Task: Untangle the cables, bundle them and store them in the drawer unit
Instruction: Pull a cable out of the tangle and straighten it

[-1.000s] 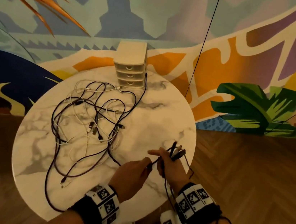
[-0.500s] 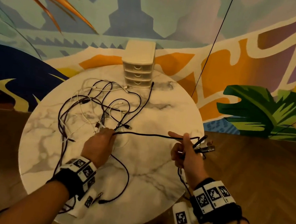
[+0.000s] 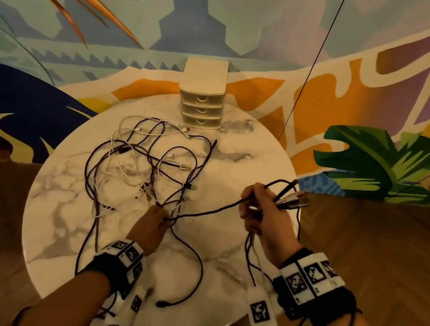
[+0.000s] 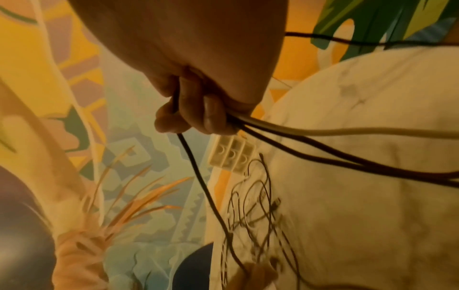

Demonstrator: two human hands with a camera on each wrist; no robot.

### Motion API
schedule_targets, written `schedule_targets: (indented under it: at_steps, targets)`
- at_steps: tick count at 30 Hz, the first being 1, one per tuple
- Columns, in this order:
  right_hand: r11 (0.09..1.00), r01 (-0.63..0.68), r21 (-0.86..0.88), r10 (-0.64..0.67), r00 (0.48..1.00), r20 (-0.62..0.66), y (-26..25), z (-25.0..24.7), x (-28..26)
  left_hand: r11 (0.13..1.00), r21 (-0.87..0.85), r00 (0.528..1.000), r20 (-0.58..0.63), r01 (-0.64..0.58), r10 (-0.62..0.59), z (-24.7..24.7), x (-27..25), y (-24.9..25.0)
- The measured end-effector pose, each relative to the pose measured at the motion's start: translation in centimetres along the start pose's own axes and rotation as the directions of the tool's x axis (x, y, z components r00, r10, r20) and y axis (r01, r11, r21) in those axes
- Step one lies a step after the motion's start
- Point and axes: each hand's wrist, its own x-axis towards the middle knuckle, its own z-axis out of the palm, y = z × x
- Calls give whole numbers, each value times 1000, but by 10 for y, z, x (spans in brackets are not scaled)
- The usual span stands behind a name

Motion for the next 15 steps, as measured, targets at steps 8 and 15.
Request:
schedule_targets:
  at_steps: [8, 15]
  targets:
    - [988, 70, 135, -62, 996, -67, -13, -31, 2, 974, 228, 999, -40, -19, 28, -19, 1, 19]
    - [995, -80, 51, 80, 997, -5, 16, 4, 12, 907, 380, 981, 4, -181, 194, -17, -10, 51]
